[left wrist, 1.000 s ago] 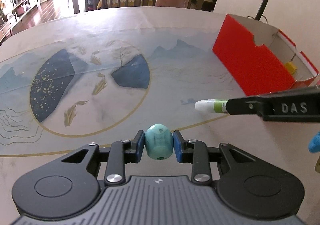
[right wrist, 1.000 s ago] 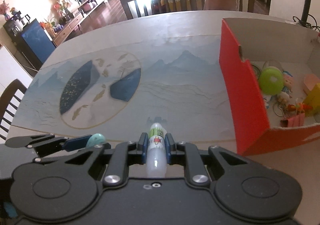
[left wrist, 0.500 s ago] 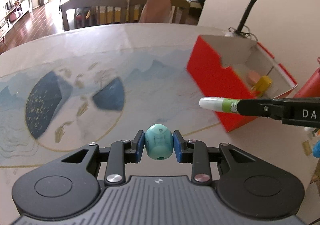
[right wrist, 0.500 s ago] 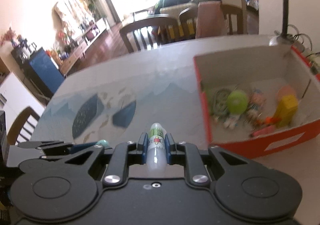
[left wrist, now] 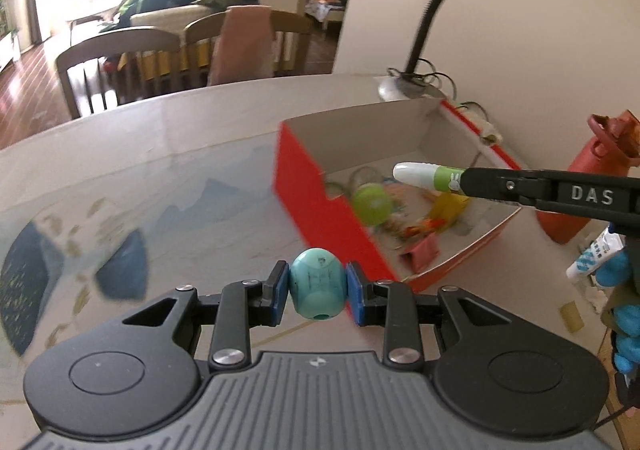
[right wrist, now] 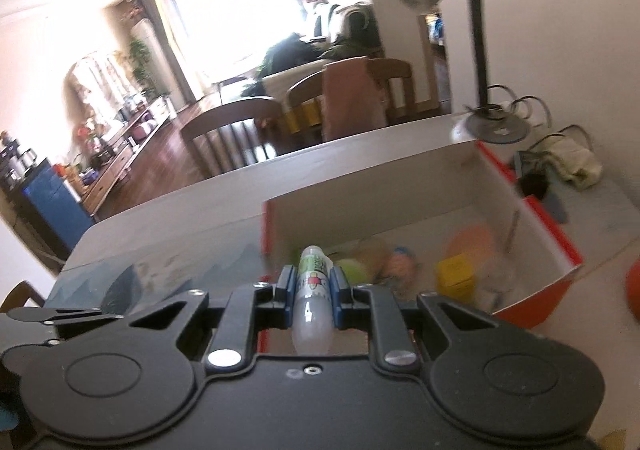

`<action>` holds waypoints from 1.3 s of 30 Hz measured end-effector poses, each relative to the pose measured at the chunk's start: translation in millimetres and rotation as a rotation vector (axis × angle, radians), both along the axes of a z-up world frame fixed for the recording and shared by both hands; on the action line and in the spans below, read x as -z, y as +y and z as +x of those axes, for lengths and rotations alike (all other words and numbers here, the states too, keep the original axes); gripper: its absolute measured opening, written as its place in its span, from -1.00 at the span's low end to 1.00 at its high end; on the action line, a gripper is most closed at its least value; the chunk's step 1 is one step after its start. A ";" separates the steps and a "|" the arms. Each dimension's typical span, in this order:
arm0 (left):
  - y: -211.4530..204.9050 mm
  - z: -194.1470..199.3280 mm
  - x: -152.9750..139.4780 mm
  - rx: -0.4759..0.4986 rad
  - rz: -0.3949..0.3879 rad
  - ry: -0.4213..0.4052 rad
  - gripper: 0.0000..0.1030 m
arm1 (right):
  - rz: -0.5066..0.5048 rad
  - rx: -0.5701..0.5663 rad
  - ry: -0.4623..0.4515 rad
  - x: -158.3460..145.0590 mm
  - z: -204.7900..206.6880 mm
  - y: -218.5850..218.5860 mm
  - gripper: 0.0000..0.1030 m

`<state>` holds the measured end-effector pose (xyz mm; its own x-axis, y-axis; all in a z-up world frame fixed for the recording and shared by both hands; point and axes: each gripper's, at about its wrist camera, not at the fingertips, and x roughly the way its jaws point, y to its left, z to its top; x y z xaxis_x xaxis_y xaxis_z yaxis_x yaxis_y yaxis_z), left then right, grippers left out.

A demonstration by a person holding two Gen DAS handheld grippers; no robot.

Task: Organize rigid objects
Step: 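Carry the teal toy and glue stick into the red box and open both tools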

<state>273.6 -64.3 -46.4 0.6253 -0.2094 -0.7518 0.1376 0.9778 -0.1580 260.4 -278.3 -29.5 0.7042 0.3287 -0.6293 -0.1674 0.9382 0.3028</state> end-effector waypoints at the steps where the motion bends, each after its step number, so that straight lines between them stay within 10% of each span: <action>1: -7.4 4.4 -0.4 0.012 0.004 0.001 -0.41 | -0.006 0.011 -0.002 1.8 3.0 -6.3 -0.68; 39: -129.5 139.0 84.3 0.107 0.166 0.260 -0.41 | -0.171 -0.031 0.114 68.9 74.2 -40.7 -0.65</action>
